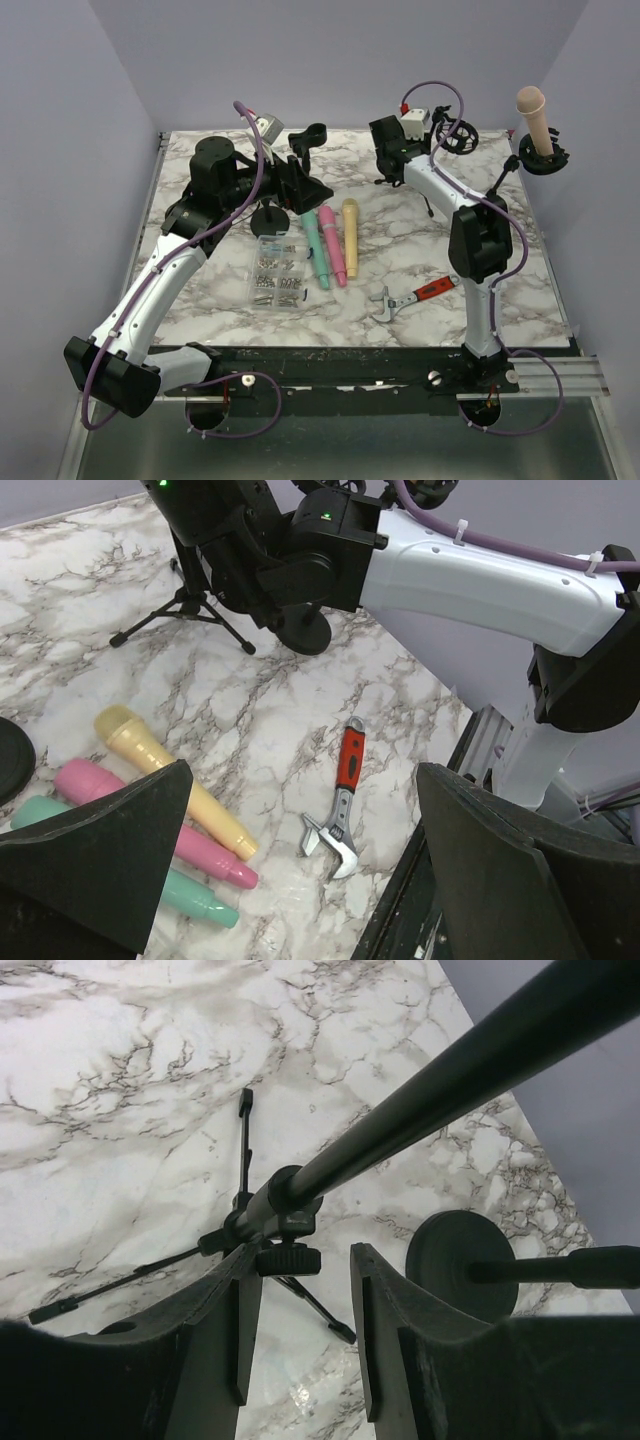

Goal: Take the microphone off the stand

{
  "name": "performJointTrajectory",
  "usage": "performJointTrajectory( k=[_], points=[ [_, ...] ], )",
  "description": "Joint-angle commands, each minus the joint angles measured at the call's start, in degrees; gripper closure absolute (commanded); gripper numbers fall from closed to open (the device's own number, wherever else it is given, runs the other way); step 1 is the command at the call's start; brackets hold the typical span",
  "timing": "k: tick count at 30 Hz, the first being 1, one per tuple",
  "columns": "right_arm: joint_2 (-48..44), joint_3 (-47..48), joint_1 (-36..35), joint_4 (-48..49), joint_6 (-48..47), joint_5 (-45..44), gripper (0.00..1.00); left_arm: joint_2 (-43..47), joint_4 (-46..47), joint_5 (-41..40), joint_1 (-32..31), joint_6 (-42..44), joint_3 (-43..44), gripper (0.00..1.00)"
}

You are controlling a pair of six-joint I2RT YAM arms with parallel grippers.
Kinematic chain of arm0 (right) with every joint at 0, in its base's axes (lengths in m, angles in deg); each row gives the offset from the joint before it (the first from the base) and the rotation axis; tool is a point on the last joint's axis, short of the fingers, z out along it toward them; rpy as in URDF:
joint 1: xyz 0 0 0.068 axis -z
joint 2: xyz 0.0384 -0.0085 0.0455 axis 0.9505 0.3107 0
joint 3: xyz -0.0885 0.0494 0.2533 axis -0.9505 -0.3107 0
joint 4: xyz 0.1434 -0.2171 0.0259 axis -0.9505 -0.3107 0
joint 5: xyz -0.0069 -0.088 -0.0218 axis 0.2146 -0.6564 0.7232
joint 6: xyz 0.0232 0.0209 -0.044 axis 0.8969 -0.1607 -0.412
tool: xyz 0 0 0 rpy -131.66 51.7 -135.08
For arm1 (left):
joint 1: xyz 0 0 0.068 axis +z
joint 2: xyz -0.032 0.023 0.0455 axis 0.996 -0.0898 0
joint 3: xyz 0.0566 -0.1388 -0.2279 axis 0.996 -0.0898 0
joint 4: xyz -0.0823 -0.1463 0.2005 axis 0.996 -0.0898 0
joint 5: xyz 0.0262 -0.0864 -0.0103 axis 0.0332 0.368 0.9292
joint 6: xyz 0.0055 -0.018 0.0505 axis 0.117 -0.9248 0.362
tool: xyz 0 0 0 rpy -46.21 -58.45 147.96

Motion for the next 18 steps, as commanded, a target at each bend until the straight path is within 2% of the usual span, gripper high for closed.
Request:
performJointTrajectory(
  k=[1, 9, 10, 11, 13, 16, 18],
  points=[
    [-1.62, -0.19, 0.72, 1.5, 1.74, 0.53, 0.57, -0.25, 0.29, -0.3, -0.38, 0.9, -0.18, 0.01],
    [-0.22, 0.81, 0.75, 1.87, -3.89, 1.51, 0.7, -0.77, 0.21, -0.3, -0.38, 0.89, -0.23, 0.01],
    [0.11, 1.02, 0.72, 1.97, -5.89, 2.44, 0.74, -0.83, 0.17, -0.24, -0.38, 0.94, -0.26, 0.01],
    [0.55, 1.43, 0.59, 1.75, -8.49, 3.17, 0.82, -0.94, 0.18, -0.23, -0.38, 0.97, -0.22, 0.01],
    [1.86, 1.42, -0.49, 2.26, -15.96, 1.24, 0.97, -1.05, 0.19, -0.17, -0.38, 0.98, -0.13, 0.01],
    [5.66, -0.14, -2.61, 5.06, -35.04, -5.81, 0.99, -1.3, 0.02, -0.05, -0.38, 0.98, 0.08, 0.01],
    [8.72, -1.29, -3.36, 6.45, -44.0, -9.97, 0.99, -1.55, 0.1, 0.23, -0.38, 0.74, 0.04, 0.02]
  ],
)
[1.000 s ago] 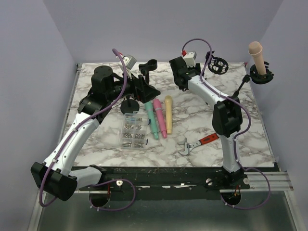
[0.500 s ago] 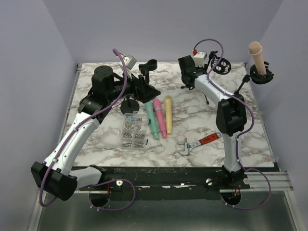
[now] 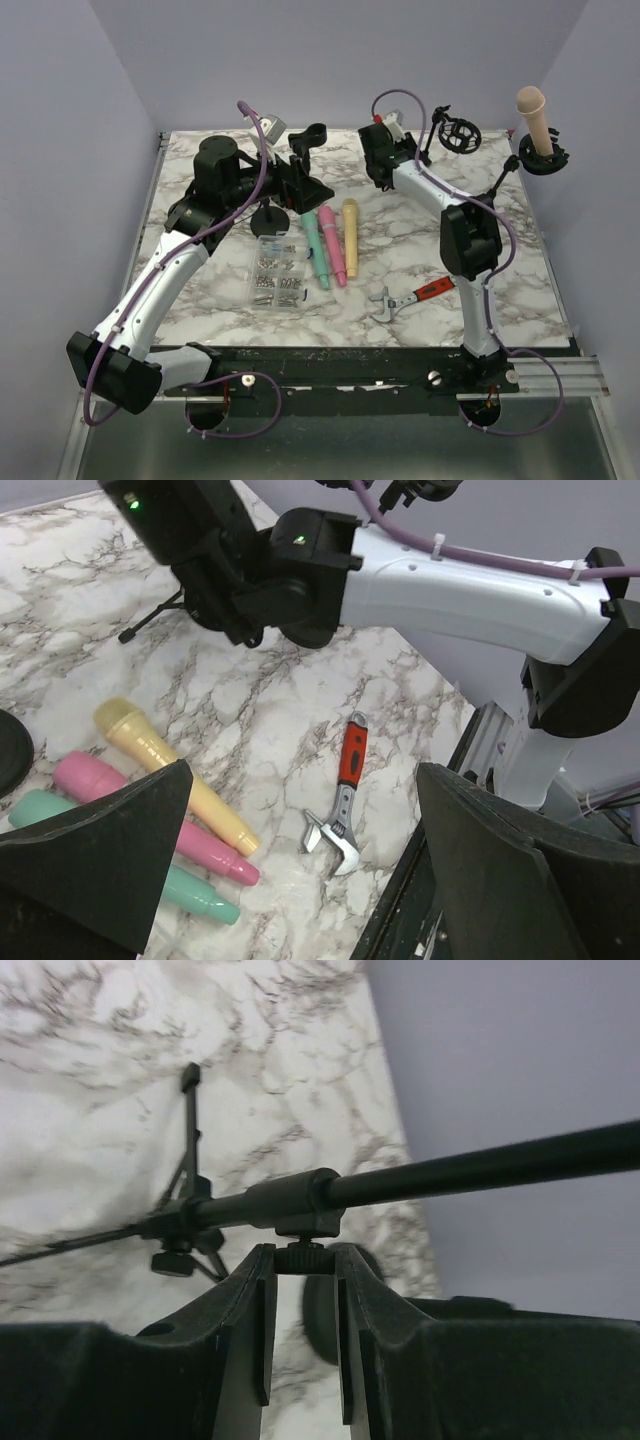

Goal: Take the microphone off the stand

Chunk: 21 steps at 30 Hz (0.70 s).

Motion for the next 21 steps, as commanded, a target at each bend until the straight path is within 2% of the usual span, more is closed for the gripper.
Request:
performJointTrajectory(
  k=[1, 4, 12, 13, 18, 21],
  points=[
    [6.59, -2.48, -2.7, 4.32, -25.42, -7.92, 0.99, -0.67, 0.44, 0.31, -0.34, 0.52, 0.07, 0.01],
    [4.72, -4.16, -2.97, 5.2, -25.75, -1.05, 0.99, -0.69, 0.76, 0.4, -0.42, 0.47, -0.09, 0.01],
    [4.59, -4.67, -3.5, 9.52, -31.22, -0.05, 0.99, -0.7, 0.54, 0.29, -0.38, 0.69, -0.07, 0.01],
    [4.69, -4.76, -3.5, 10.4, -31.71, -1.14, 0.96, -0.69, 0.48, 0.19, -0.38, 0.78, -0.05, 0.01],
    [4.11, -2.86, -3.92, 8.47, -27.84, -2.26, 0.65, -0.57, 0.44, 0.25, -0.38, 0.78, -0.02, 0.01],
    [2.0, -2.49, -4.53, 7.21, -24.69, -0.71, 0.55, -0.53, 0.47, 0.18, -0.38, 0.78, -0.03, 0.01]
  ],
)
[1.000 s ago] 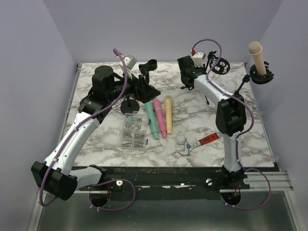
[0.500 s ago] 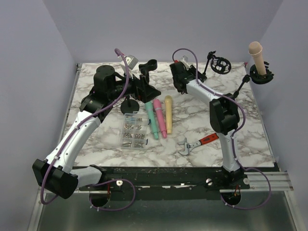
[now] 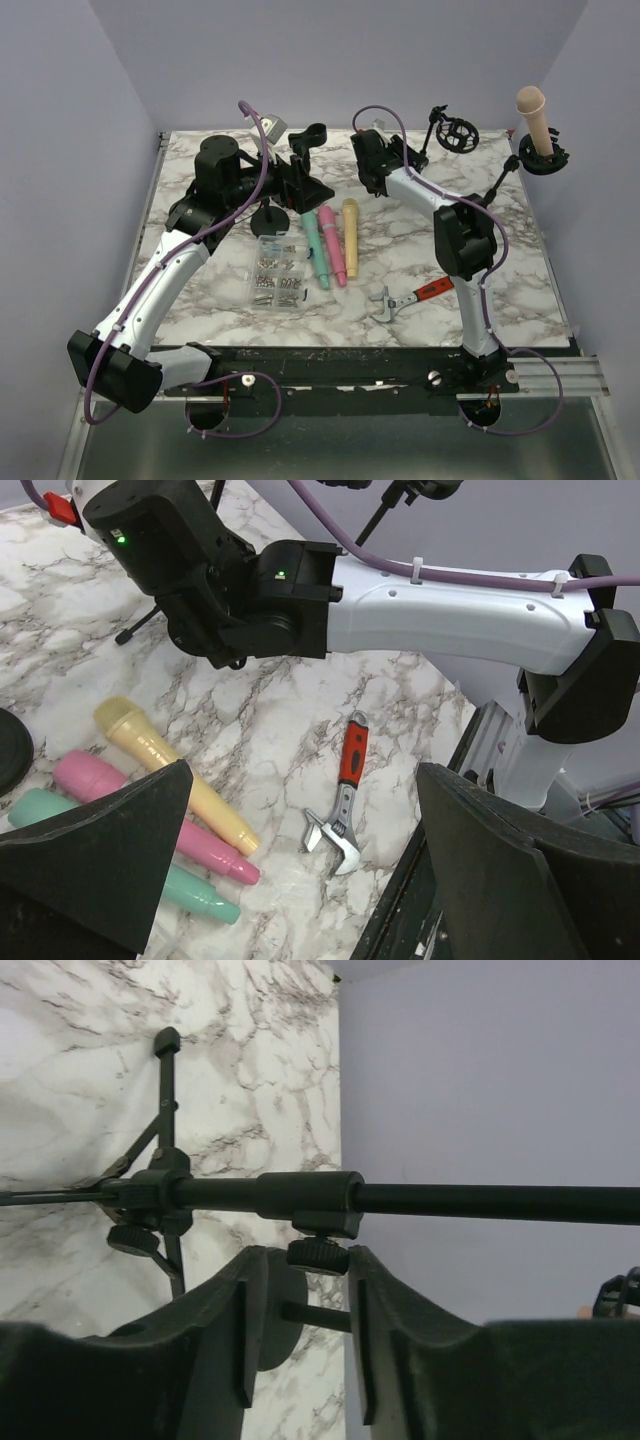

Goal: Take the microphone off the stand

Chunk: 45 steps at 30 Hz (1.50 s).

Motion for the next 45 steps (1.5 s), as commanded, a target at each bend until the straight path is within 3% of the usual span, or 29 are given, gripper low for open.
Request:
performJointTrajectory(
  k=[1, 12, 19, 24, 33, 39, 45],
  points=[
    [-1.58, 0.53, -2.03, -2.9, 4.38, 5.46, 0.52, -0.16, 0.44, 0.18, -0.38, 0.76, -0.02, 0.02],
    [-8.06, 1.39, -3.41, -7.88, 14.28, 9.2, 0.33, -0.12, 0.75, 0.17, -0.38, 0.58, -0.19, 0.01],
    [-12.44, 5.98, -3.38, -13.03, 25.67, 18.03, 0.36, -0.16, 0.75, 0.18, -0.38, 0.58, -0.2, 0.01],
    [-19.57, 6.74, -3.4, -9.73, 29.6, 25.99, 0.36, -0.01, 0.65, 0.16, -0.38, 0.67, -0.24, 0.01],
    [-21.65, 11.76, -2.47, -7.31, 26.5, 20.52, 0.37, 0.44, 0.63, 0.17, -0.38, 0.67, -0.18, 0.02],
    [-20.97, 16.66, 0.28, -8.71, 27.99, 21.07, 0.46, 0.76, 0.67, 0.14, -0.38, 0.84, -0.19, 0.01],
    [-21.74, 15.86, 4.2, -10.9, 31.64, 24.73, 0.47, 0.72, 0.68, 0.59, -0.38, 0.89, -0.1, 0.01]
  ],
)
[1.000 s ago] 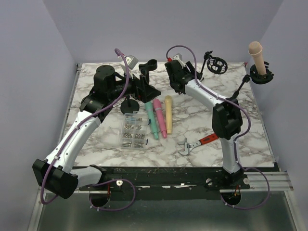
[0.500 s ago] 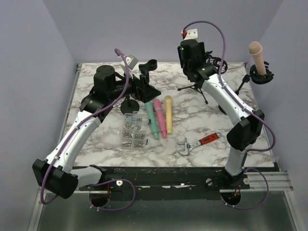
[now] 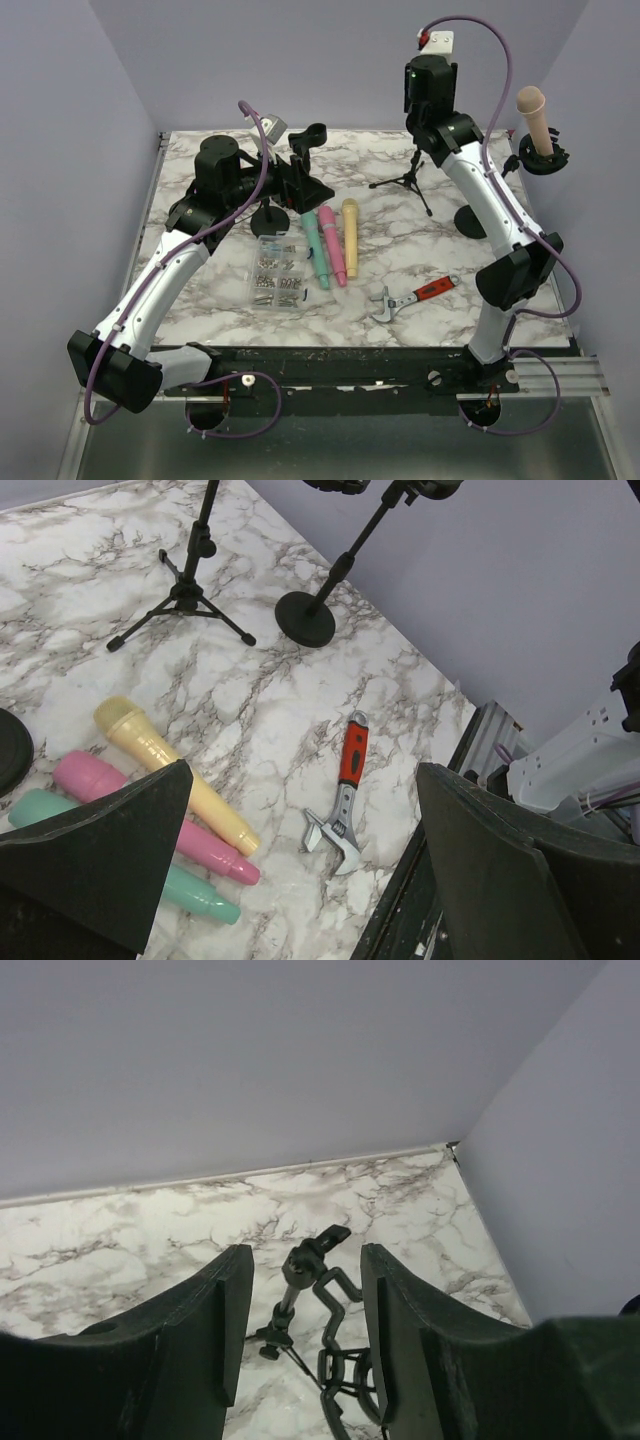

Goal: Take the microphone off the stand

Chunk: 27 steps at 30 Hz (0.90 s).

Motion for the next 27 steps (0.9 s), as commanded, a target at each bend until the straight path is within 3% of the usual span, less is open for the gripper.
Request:
performJointTrajectory(
  k=[1, 5, 14, 27],
  points=[
    [-0.34, -0.61, 2.76, -2.45, 4.0, 2.93, 0.48, 0.72, 0.74, 0.8, -0.38, 0.83, -0.1, 0.01],
    [-0.56, -3.49, 4.86, -2.28, 6.21, 6.94, 0.48, 0.51, 0.98, 1.18, -0.36, 0.74, -0.3, 0.01],
    [1.82, -8.73, 7.57, -4.05, 9.35, 10.57, 0.66, 0.54, 0.89, 1.13, -0.43, 0.91, -0.27, 0.01],
    [1.47, -16.51, 7.57, -3.72, 9.95, 12.07, 0.66, 0.25, 1.25, 1.29, -0.43, 0.66, -0.33, 0.01]
  ],
)
